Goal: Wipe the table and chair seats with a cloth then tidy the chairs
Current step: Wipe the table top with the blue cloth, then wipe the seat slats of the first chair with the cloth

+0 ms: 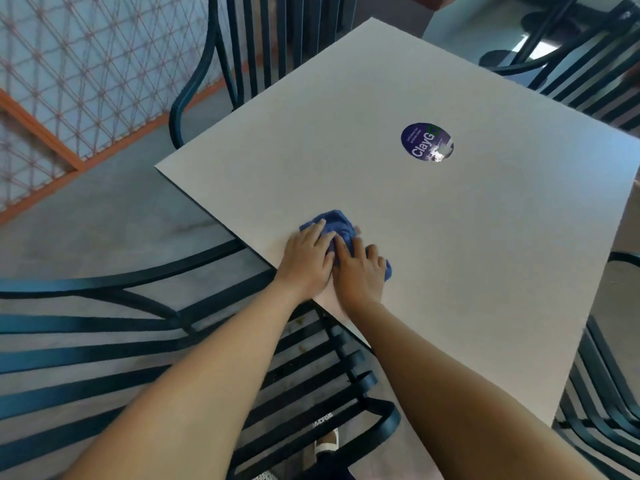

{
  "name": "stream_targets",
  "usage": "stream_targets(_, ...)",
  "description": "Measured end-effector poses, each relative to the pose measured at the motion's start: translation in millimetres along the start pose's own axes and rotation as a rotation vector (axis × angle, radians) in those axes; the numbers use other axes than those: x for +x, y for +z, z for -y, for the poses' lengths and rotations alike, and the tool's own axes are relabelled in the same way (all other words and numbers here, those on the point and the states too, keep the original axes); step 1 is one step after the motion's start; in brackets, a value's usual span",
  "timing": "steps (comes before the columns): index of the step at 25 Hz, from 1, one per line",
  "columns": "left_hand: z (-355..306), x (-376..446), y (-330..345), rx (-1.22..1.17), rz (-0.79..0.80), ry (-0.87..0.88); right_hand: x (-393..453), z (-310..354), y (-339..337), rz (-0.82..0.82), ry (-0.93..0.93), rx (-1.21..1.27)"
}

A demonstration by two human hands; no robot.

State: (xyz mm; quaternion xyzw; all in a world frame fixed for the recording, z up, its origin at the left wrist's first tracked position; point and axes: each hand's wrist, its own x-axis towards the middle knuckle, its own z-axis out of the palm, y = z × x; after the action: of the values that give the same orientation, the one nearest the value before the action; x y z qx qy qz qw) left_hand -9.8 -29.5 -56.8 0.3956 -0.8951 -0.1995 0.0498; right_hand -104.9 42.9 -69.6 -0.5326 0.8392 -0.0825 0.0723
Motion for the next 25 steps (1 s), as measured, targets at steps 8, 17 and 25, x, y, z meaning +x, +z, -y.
stream_targets(8, 91, -111, -9, 0.109, -0.01, -0.265, -21, 80, 15, -0.034, 0.02, 0.072)
stream_targets(17, 154, -181, -7, 0.17, 0.054, -0.496, -64, 174, 54, 0.121, -0.11, 0.288)
stream_targets(25, 230, -170, 61, 0.155, 0.116, -0.612, -38, 188, 167, 0.298, -0.109, 0.255)
